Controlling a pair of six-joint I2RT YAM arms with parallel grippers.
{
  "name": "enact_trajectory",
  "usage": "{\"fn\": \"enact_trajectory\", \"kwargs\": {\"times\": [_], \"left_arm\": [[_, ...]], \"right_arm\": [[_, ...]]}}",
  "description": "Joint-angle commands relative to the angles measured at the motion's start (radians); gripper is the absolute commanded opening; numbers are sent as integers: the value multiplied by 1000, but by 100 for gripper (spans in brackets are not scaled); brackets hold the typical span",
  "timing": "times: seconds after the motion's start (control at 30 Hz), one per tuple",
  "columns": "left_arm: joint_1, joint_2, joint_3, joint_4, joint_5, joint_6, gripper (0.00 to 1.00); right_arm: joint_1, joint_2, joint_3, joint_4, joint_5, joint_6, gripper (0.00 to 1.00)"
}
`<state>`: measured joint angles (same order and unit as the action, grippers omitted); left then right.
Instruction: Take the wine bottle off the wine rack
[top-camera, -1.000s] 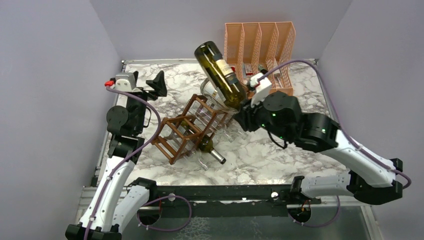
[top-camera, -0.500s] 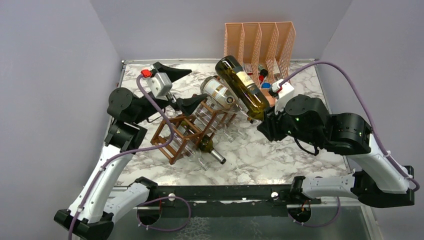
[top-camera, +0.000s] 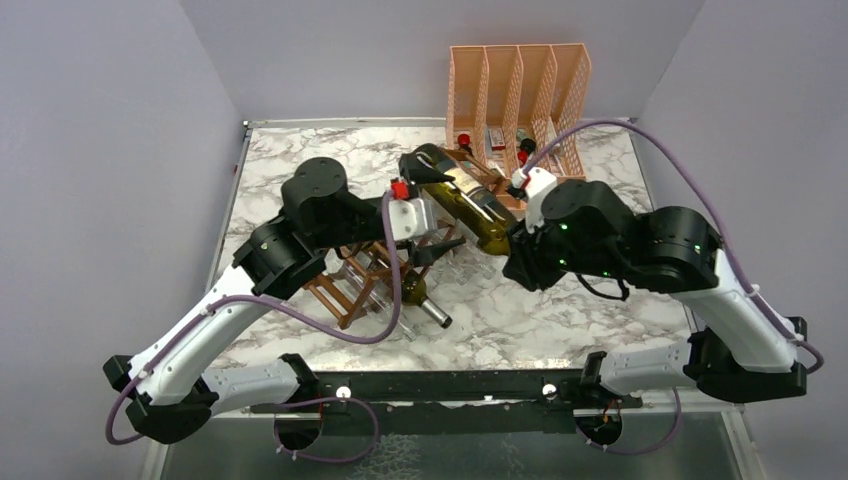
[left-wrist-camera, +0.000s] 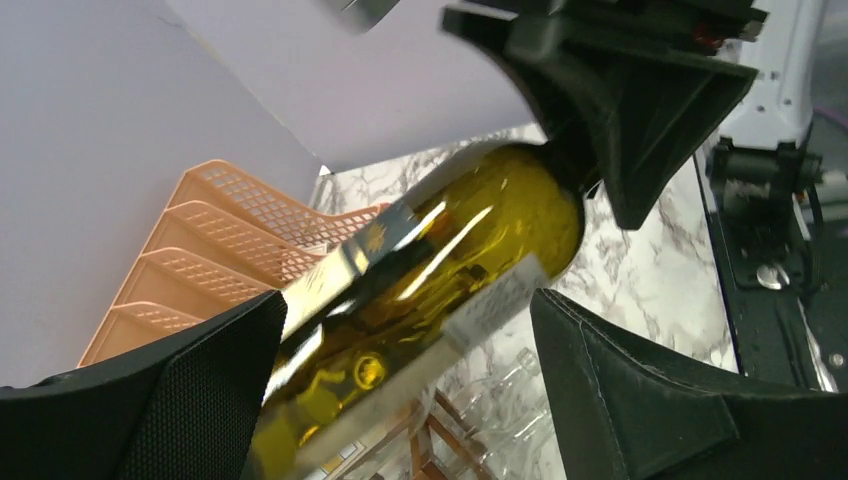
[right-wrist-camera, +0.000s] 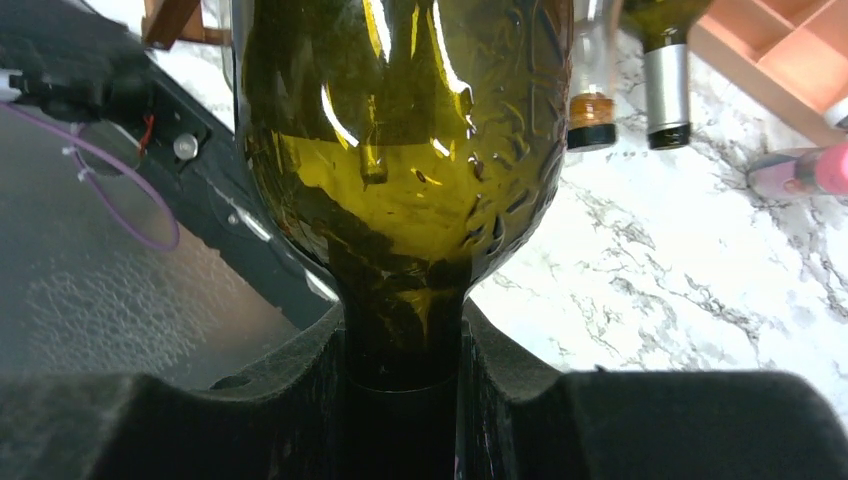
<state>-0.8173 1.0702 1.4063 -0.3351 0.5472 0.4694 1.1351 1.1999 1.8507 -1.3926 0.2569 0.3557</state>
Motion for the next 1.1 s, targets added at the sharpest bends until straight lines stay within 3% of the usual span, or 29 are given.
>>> {"fn": "enact_trajectory", "kwargs": {"times": [0.0,0.13,0.23,0.43,0.83,0.93,1.07], "left_arm": [[-95,10,44,-130,-126,198,99],[-229,19,33,-229,-317,312,99],[-280,-1,-3,-300,-352,390,96],[-294,-54,-92,-303,-439,402,97],[-358,10,-179,-189,-589,500,97],[-369,7,-187,-163,-586,504,88],[-383,-6,-194,-131,-603,504,56]], "right_arm": [[3,59,66,70,-96,-41,1],[3,125,106,51,-157,-66,1],[3,150,117,47,-183,-88,1],[2,146,105,65,-252,-111,1],[3,123,35,107,-348,-120,1],[3,133,42,100,-365,-122,1],[3,138,47,91,-341,-120,1]]}}
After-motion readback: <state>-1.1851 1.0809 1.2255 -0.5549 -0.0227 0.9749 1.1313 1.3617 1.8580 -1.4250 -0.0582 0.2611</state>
